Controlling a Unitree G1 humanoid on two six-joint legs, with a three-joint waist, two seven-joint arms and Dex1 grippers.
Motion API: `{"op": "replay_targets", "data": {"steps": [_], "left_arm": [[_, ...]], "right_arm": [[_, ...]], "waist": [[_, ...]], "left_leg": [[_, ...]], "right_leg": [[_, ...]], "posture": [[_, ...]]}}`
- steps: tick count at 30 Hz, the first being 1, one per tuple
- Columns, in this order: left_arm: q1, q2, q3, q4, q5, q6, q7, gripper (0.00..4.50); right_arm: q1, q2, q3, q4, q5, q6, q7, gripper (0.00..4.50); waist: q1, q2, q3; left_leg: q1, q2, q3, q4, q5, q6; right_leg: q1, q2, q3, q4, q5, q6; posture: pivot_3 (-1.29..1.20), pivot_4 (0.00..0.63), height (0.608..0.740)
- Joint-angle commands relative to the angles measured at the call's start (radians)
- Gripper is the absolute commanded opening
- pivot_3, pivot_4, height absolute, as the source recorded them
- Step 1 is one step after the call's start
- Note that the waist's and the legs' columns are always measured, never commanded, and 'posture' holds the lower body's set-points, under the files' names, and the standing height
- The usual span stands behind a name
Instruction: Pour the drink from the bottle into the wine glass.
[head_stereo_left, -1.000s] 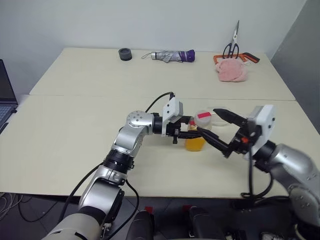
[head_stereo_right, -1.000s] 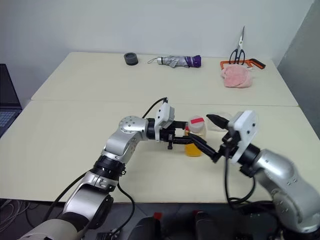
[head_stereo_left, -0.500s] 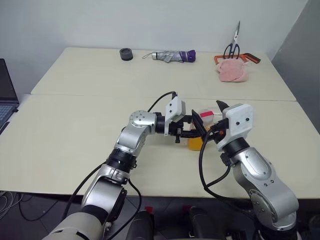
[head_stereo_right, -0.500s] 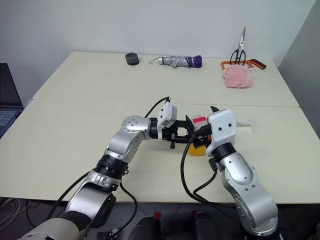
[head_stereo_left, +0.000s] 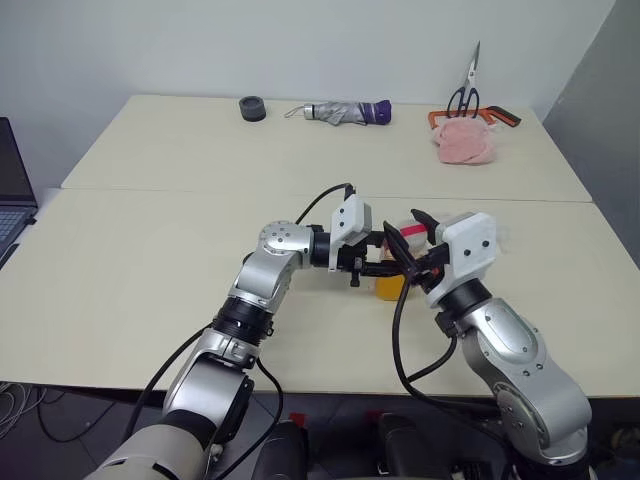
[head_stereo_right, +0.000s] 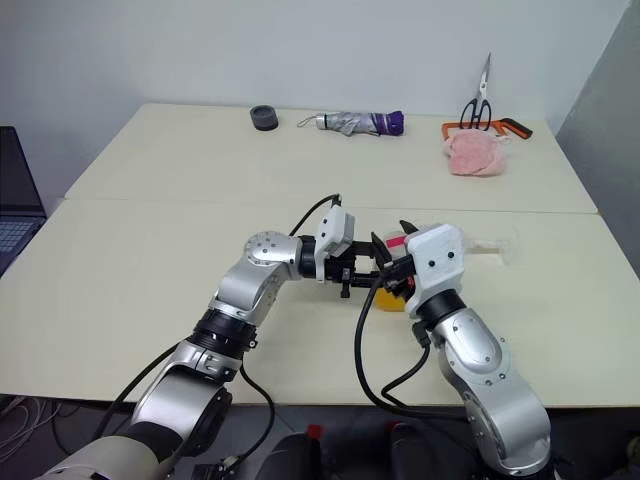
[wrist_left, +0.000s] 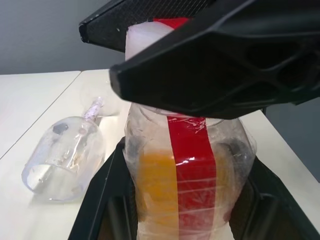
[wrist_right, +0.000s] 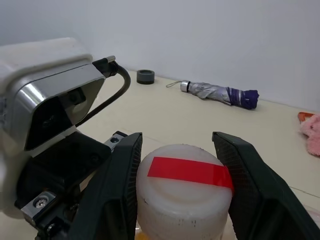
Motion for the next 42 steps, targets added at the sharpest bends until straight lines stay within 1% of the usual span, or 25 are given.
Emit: {"op": "replay_targets", "data": {"steps": [1, 3, 6, 9, 12, 13, 15, 17, 18, 20, 25, 30, 35, 42], "left_arm": [[-0.032, 0.009, 0.013, -0.022, -0.018, 0.003, -0.013, 1.79], [-0.034, 0.013, 0.014, -0.030, -0.028, 0.012, -0.030, 1.79], [-0.038, 0.019, 0.016, -0.046, -0.044, 0.027, -0.052, 1.79], [-0.041, 0.026, 0.014, -0.052, -0.038, 0.019, -0.056, 1.78], [-0.039, 0.027, 0.018, -0.056, -0.035, 0.016, -0.043, 1.77], [-0.037, 0.027, 0.019, -0.058, -0.035, 0.018, -0.039, 1.77], [-0.032, 0.030, 0.020, -0.064, -0.035, 0.020, -0.032, 1.77], [-0.026, 0.033, 0.020, -0.070, -0.037, 0.023, -0.028, 1.77], [-0.023, 0.035, 0.018, -0.073, -0.038, 0.026, -0.026, 1.77], [-0.019, 0.040, 0.015, -0.073, -0.036, 0.026, -0.023, 1.77], [-0.020, 0.039, 0.018, -0.066, -0.033, 0.023, -0.014, 1.76], [-0.023, 0.033, 0.018, -0.060, -0.034, 0.021, -0.011, 1.76], [-0.032, 0.027, 0.018, -0.048, -0.033, 0.018, -0.015, 1.76], [-0.033, 0.027, 0.022, -0.045, -0.032, 0.015, -0.014, 1.76]], "right_arm": [[-0.008, -0.062, -0.095, 0.042, 0.152, -0.086, 0.215, 1.91], [-0.060, -0.155, -0.172, 0.167, 0.235, -0.099, 0.380, 1.91], [-0.164, -0.301, -0.204, 0.372, 0.275, -0.132, 0.590, 1.91], [-0.260, -0.378, -0.199, 0.543, 0.293, -0.145, 0.706, 1.91], [-0.293, -0.409, -0.186, 0.593, 0.296, -0.158, 0.755, 1.91], [-0.296, -0.409, -0.188, 0.597, 0.289, -0.166, 0.746, 1.91], [-0.299, -0.400, -0.200, 0.596, 0.290, -0.170, 0.723, 2.67], [-0.289, -0.399, -0.209, 0.577, 0.298, -0.170, 0.710, 3.26], [-0.279, -0.396, -0.219, 0.557, 0.303, -0.169, 0.697, 3.69], [-0.246, -0.399, -0.247, 0.490, 0.319, -0.158, 0.670, 4.37], [-0.138, -0.380, -0.322, 0.259, 0.364, -0.096, 0.544, 4.41], [-0.059, -0.327, -0.283, 0.095, 0.349, -0.048, 0.414, 4.41], [-0.045, -0.283, -0.283, 0.074, 0.343, -0.020, 0.330, 4.41], [-0.034, -0.313, -0.310, 0.073, 0.362, -0.017, 0.330, 4.41]], "waist": [[0.000, 0.000, 0.000], [0.000, 0.000, 0.000], [-0.001, 0.000, 0.000], [-0.002, 0.000, 0.000], [0.000, 0.000, 0.000], [0.000, 0.000, 0.000], [0.000, 0.000, 0.000], [0.000, 0.000, 0.000], [0.001, 0.000, 0.000], [0.002, 0.000, 0.000], [0.003, 0.000, 0.000], [0.000, 0.000, 0.000], [0.001, 0.000, 0.000], [0.001, 0.000, 0.000]], "left_leg": [[0.000, 0.000, 0.000, 0.000, 0.000, 0.000], [0.000, 0.000, 0.000, 0.000, 0.000, 0.000], [0.001, 0.000, 0.001, 0.001, 0.000, 0.000], [0.001, 0.000, -0.001, 0.000, 0.000, 0.001], [0.001, 0.000, -0.002, -0.001, 0.000, 0.001], [0.000, 0.000, -0.002, -0.001, 0.000, 0.001], [0.000, 0.000, -0.002, -0.001, 0.000, 0.001], [0.000, 0.000, -0.002, -0.001, 0.000, 0.001], [0.000, 0.000, -0.002, -0.001, 0.000, 0.001], [0.000, 0.000, -0.002, -0.001, 0.000, 0.001], [0.000, 0.000, -0.002, -0.001, 0.000, 0.001], [0.000, 0.000, -0.002, 0.000, 0.000, 0.001], [0.001, 0.000, -0.002, 0.000, 0.000, 0.001], [0.000, 0.000, -0.002, 0.000, 0.000, 0.001]], "right_leg": [[0.000, 0.000, 0.000, 0.000, 0.000, 0.000], [0.001, 0.000, 0.000, 0.000, 0.000, 0.000], [0.001, 0.000, 0.000, 0.000, 0.000, 0.000], [0.001, 0.001, -0.001, 0.000, 0.000, 0.000], [0.001, 0.001, -0.002, 0.000, -0.001, -0.002], [0.001, 0.001, -0.002, 0.000, -0.001, -0.002], [0.000, 0.001, -0.002, 0.000, -0.001, -0.002], [0.000, 0.000, -0.002, 0.000, -0.001, -0.002], [0.000, -0.001, -0.002, 0.000, -0.001, -0.002], [0.000, -0.001, -0.002, 0.001, -0.001, -0.002], [0.000, -0.001, -0.002, 0.001, -0.001, -0.002], [0.000, 0.000, -0.002, 0.002, -0.001, -0.002], [0.001, 0.000, -0.001, 0.003, -0.001, -0.002], [0.001, 0.000, -0.002, 0.003, -0.001, -0.002]], "posture": [[0.00, 0.150, 0.740], [0.00, 0.150, 0.740], [0.00, 0.150, 0.740], [0.00, 0.150, 0.740], [0.00, 0.150, 0.740], [0.00, 0.150, 0.740], [0.00, 0.150, 0.740], [0.00, 0.150, 0.740], [0.00, 0.150, 0.740], [0.00, 0.150, 0.740], [0.00, 0.150, 0.740], [0.00, 0.150, 0.740], [0.00, 0.150, 0.740], [0.00, 0.150, 0.740]]}}
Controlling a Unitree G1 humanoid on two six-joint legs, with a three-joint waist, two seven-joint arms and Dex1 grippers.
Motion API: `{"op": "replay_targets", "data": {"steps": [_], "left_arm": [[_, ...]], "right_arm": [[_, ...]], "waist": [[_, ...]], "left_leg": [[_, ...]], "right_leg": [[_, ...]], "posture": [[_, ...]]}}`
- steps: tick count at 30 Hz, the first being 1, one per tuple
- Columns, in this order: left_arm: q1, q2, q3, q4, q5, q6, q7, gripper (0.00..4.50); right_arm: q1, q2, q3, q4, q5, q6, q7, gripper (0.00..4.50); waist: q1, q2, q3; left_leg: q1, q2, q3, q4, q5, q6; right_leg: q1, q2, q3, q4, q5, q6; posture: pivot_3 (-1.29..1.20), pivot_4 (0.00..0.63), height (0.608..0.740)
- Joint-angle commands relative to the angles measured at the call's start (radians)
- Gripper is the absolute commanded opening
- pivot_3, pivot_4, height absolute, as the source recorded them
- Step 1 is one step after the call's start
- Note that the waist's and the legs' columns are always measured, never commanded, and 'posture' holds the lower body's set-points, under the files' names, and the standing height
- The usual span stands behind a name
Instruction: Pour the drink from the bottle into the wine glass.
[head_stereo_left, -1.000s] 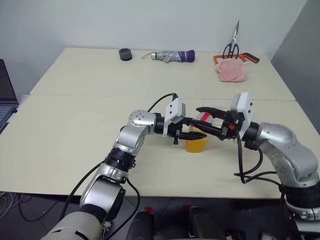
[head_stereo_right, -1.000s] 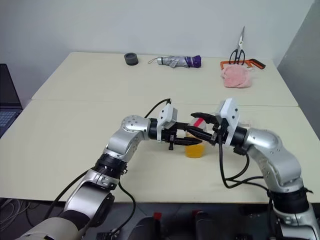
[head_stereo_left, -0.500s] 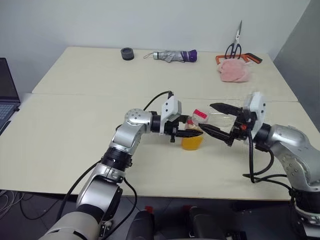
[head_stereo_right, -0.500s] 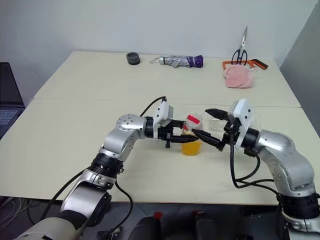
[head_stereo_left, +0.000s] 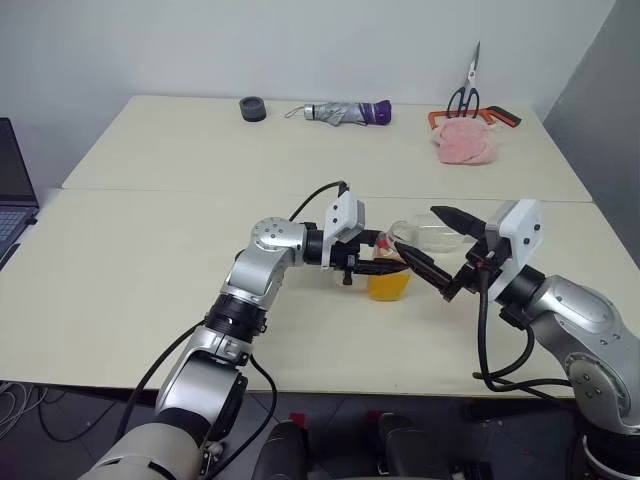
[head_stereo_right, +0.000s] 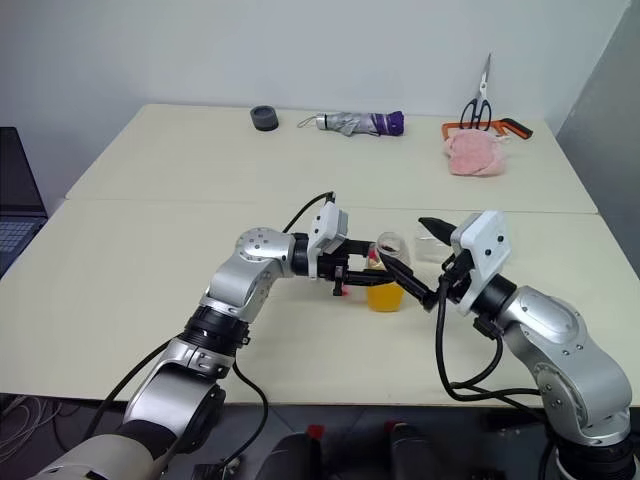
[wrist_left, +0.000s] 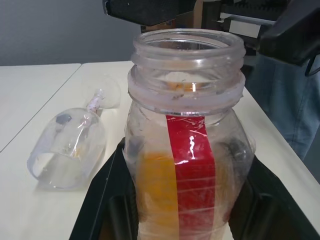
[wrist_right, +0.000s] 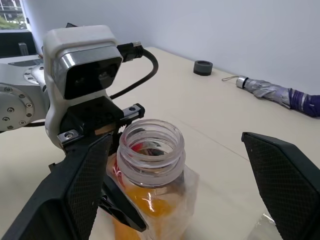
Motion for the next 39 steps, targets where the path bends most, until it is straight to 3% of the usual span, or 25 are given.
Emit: {"op": "replay_targets", "data": {"steps": [1, 19, 39], "left_arm": [[-0.022, -0.004, 0.018, -0.036, -0.021, -0.024, -0.005, 1.76], [-0.020, -0.002, 0.036, -0.035, -0.041, -0.019, 0.011, 1.76], [-0.066, 0.035, 0.120, -0.067, -0.106, 0.066, 0.047, 1.76]], "right_arm": [[0.004, -0.023, -0.047, -0.033, 0.022, -0.002, 0.005, 4.41], [0.098, -0.228, -0.151, -0.059, 0.215, 0.098, 0.143, 4.41], [0.106, -0.225, -0.109, -0.079, 0.215, 0.099, 0.121, 4.41]], "waist": [[0.000, 0.000, 0.000], [0.000, 0.000, 0.000], [0.000, 0.000, 0.000]], "left_leg": [[0.000, 0.000, 0.000, 0.000, 0.000, 0.000], [0.000, 0.000, 0.000, 0.000, 0.000, 0.000], [0.000, 0.000, 0.000, 0.000, 0.000, 0.000]], "right_leg": [[0.000, 0.000, 0.000, 0.000, 0.000, 0.000], [0.000, 0.000, 0.000, 0.000, 0.000, 0.000], [0.000, 0.000, 0.000, 0.000, 0.000, 0.000]], "posture": [[0.00, 0.150, 0.740], [0.00, 0.150, 0.740], [0.00, 0.150, 0.740]]}}
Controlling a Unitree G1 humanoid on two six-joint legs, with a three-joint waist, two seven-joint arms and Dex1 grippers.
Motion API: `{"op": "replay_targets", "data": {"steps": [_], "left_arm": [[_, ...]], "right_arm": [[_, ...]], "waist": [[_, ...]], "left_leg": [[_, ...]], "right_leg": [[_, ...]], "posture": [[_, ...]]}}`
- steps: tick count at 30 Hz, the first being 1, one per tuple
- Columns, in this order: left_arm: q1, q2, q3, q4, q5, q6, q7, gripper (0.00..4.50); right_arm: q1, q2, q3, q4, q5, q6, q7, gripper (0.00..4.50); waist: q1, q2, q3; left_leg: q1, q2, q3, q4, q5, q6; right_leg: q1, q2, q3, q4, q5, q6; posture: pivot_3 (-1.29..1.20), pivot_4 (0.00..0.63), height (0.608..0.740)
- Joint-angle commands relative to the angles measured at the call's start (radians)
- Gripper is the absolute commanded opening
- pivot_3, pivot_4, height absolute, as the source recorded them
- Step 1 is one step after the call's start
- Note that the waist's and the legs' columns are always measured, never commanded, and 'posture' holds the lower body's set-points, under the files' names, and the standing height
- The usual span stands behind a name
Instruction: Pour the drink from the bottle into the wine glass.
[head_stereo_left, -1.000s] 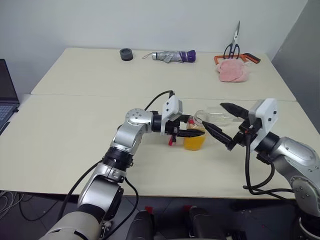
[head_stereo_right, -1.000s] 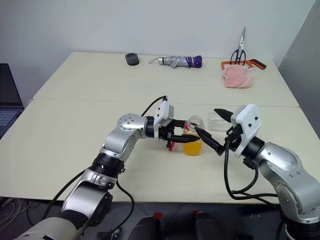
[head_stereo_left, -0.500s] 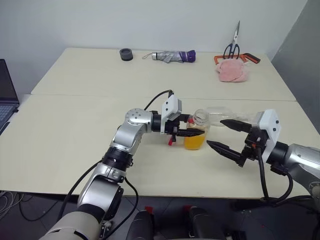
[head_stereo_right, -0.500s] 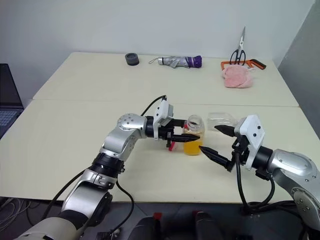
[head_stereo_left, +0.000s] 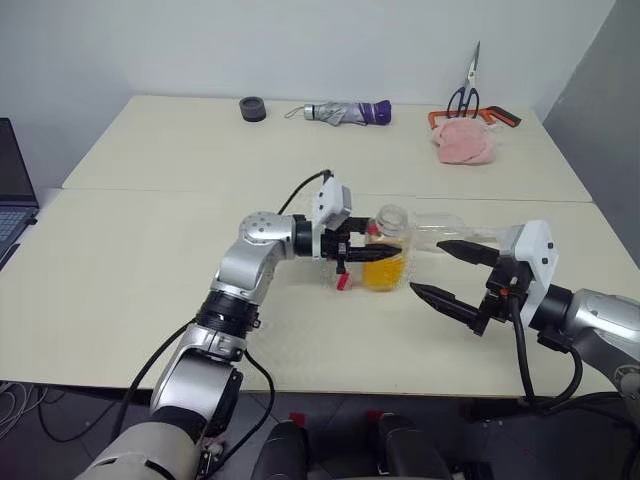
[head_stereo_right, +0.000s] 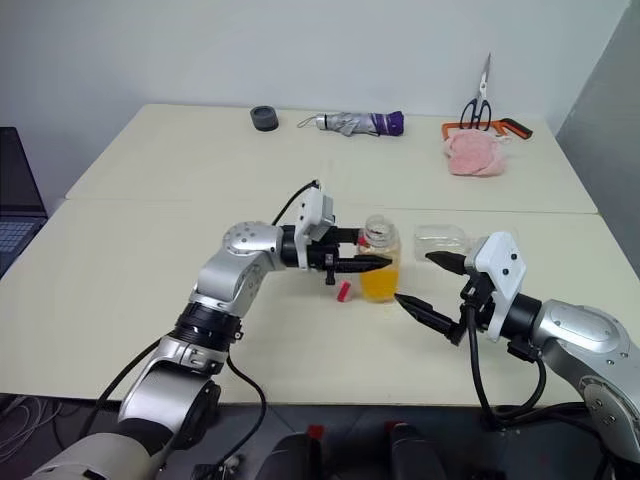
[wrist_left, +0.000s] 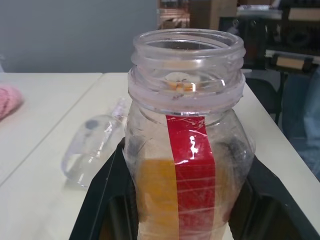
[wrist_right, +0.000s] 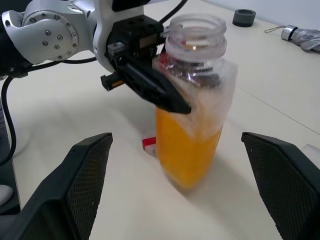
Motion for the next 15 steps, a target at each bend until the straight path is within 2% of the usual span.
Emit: {"op": "replay_targets", "data": {"steps": [1, 9, 15], "left_arm": [[-0.047, 0.012, 0.054, -0.063, -0.053, 0.028, 0.016, 1.76], [-0.056, 0.093, 0.134, -0.086, -0.099, 0.121, 0.044, 1.76], [-0.030, 0.190, 0.182, -0.061, -0.081, 0.112, 0.081, 1.76]], "right_arm": [[0.005, -0.009, -0.007, -0.042, 0.020, -0.004, 0.001, 4.41], [-0.002, -0.002, 0.065, -0.061, -0.007, -0.008, -0.001, 4.41], [-0.023, 0.028, 0.152, -0.064, -0.046, -0.028, -0.015, 4.41]], "waist": [[0.000, 0.000, 0.000], [-0.001, 0.000, 0.000], [-0.001, 0.000, 0.000]], "left_leg": [[0.000, 0.000, 0.000, 0.000, 0.000, 0.000], [0.000, 0.000, 0.000, 0.000, 0.000, 0.000], [0.000, 0.001, 0.000, 0.000, 0.000, 0.000]], "right_leg": [[0.000, 0.000, 0.000, 0.000, 0.000, 0.000], [0.000, 0.000, 0.000, 0.000, 0.000, 0.000], [0.000, 0.000, 0.000, 0.000, 0.000, 0.000]], "posture": [[0.00, 0.150, 0.740], [0.00, 0.150, 0.740], [0.00, 0.150, 0.740]]}}
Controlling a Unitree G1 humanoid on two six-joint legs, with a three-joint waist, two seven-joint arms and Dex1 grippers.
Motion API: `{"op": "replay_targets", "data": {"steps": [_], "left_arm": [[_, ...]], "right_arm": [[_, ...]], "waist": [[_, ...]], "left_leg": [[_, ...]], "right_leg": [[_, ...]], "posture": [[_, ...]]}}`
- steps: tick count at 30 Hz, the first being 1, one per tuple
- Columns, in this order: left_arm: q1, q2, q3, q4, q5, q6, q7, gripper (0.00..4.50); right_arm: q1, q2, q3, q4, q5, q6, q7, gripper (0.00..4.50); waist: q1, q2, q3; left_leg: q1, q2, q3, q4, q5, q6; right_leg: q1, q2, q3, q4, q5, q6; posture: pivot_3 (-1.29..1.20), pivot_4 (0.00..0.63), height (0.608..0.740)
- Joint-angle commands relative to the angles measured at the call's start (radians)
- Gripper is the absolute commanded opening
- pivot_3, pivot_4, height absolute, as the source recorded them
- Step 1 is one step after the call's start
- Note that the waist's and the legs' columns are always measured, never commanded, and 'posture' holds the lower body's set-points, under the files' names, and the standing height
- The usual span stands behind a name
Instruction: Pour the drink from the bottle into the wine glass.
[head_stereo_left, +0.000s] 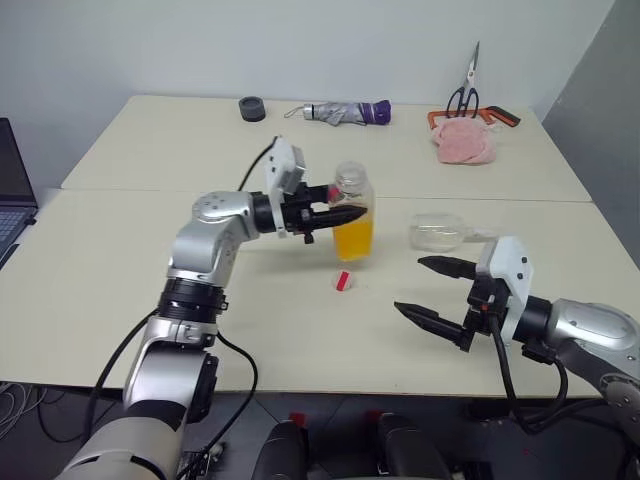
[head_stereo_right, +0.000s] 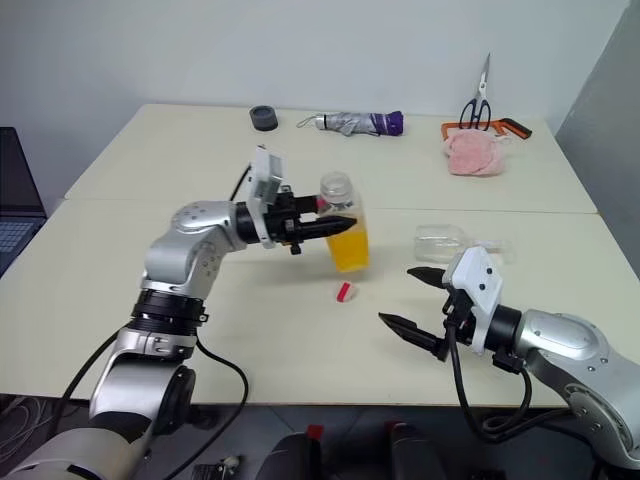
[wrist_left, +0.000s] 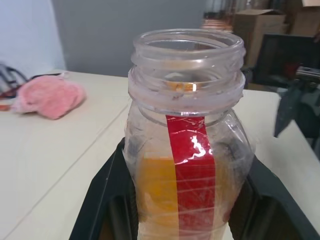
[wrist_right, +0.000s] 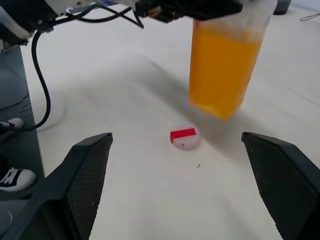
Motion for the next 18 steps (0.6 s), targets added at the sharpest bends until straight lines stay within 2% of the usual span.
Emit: {"op": "replay_targets", "data": {"steps": [1, 7, 14, 18], "left_arm": [[-0.002, 0.041, 0.053, -0.021, -0.007, -0.018, 0.026, 1.76], [0.048, 0.083, 0.095, -0.005, 0.003, -0.022, 0.094, 1.76], [0.113, 0.094, 0.149, 0.036, 0.046, -0.082, 0.243, 1.76], [0.143, 0.092, 0.175, 0.063, 0.075, -0.120, 0.337, 1.76]], "right_arm": [[-0.031, 0.020, 0.037, -0.029, -0.025, -0.029, -0.009, 4.41], [-0.079, 0.058, 0.127, -0.008, -0.070, -0.031, -0.014, 4.41], [-0.178, 0.099, 0.256, 0.076, -0.201, -0.061, -0.009, 4.41], [-0.254, 0.174, 0.297, 0.137, -0.243, -0.067, -0.027, 4.41]], "waist": [[0.000, 0.000, 0.000], [0.001, 0.000, 0.000], [0.001, 0.000, 0.000], [0.001, 0.000, 0.000]], "left_leg": [[0.000, 0.000, 0.000, 0.000, 0.000, 0.000], [0.000, 0.000, 0.000, 0.000, 0.000, 0.000], [0.000, 0.000, -0.001, 0.001, 0.000, 0.000], [0.000, 0.000, -0.001, 0.000, 0.000, 0.000]], "right_leg": [[0.000, 0.000, 0.000, 0.000, 0.000, 0.000], [0.000, 0.000, 0.000, 0.000, 0.000, 0.000], [0.000, 0.000, -0.001, 0.000, 0.000, 0.000], [-0.001, -0.001, -0.001, 0.000, 0.000, 0.000]], "posture": [[0.00, 0.150, 0.740], [0.00, 0.150, 0.740], [0.00, 0.150, 0.740], [0.00, 0.150, 0.740]]}}
